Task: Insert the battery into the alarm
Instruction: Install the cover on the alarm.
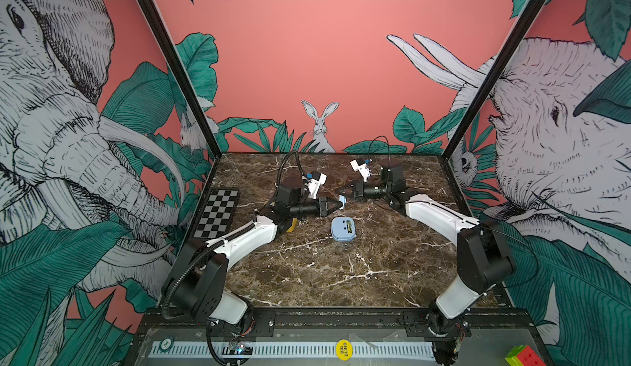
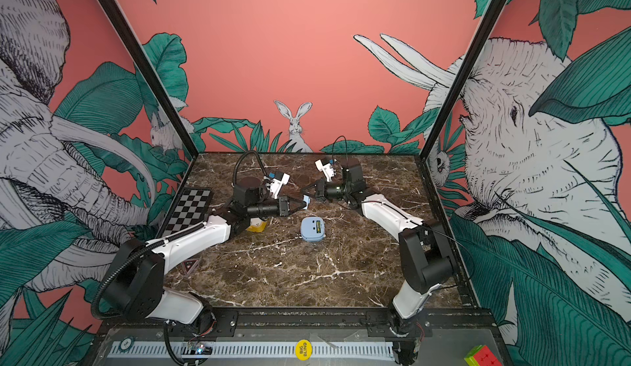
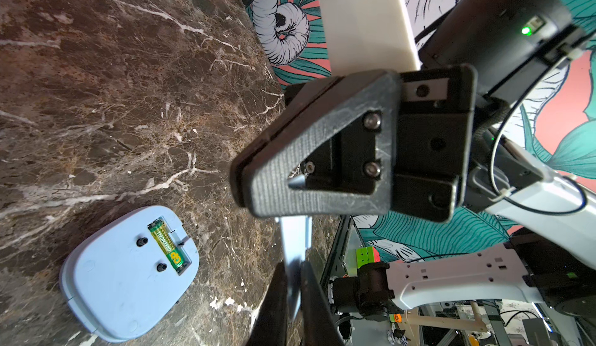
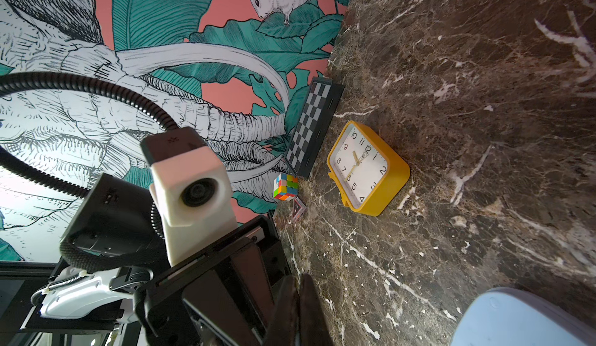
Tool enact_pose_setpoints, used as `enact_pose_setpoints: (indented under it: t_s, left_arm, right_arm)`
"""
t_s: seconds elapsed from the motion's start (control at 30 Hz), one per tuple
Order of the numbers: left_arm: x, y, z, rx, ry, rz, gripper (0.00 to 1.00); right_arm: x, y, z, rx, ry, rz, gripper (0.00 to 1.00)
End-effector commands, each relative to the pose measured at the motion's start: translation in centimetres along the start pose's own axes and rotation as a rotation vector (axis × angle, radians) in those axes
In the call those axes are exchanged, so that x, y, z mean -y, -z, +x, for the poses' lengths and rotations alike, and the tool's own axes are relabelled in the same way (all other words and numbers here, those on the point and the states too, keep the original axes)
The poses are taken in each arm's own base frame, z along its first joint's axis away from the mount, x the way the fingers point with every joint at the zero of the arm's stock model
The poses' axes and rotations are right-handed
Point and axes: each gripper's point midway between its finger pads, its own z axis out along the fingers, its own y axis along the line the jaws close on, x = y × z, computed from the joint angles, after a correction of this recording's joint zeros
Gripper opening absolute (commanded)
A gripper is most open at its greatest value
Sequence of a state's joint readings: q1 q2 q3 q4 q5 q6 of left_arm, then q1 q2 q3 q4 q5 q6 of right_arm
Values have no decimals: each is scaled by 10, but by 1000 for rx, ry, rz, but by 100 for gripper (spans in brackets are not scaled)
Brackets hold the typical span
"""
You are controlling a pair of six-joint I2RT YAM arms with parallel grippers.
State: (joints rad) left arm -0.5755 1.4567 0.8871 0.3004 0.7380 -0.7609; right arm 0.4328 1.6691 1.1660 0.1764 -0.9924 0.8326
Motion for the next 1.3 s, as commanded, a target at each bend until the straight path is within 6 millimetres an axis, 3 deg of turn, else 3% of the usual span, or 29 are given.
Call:
enact_pose_setpoints:
  t_s: [0.0,0.17,0.27,0.33,0.43,0.57,0.63,0.87,1.07,1.27]
  left_arm:
    - [14,-1,0,-2,-20,58,7]
    - [12,-3,1,-3,-12,54,1]
    - [11,-3,0,-1,-9,48,0]
    - [9,-3,1,-2,-6,42,0]
    - [5,-4,2,-6,0,30,0]
    - [0,-5,3,0,4,11,0]
    - [0,-6,1,2,8,13,0]
    - [1,-10,-4,10,19,20,0]
    - [5,-13,-4,2,19,30,0]
    - [8,-18,-3,-5,18,38,0]
  right_arm:
    - [-10,-1,-14,26,73,-32,0]
    - [-11,-1,-15,26,82,-30,4]
    - [-10,1,-16,32,88,-9,19]
    - [-7,5,-18,42,93,23,22]
    - [-1,18,-24,74,112,102,37]
    - [-10,43,-35,135,144,151,48]
    - [-10,51,-31,127,153,182,52]
    - [0,56,11,78,124,158,43]
    - [6,54,26,79,82,137,30]
    - [9,45,28,64,73,124,26]
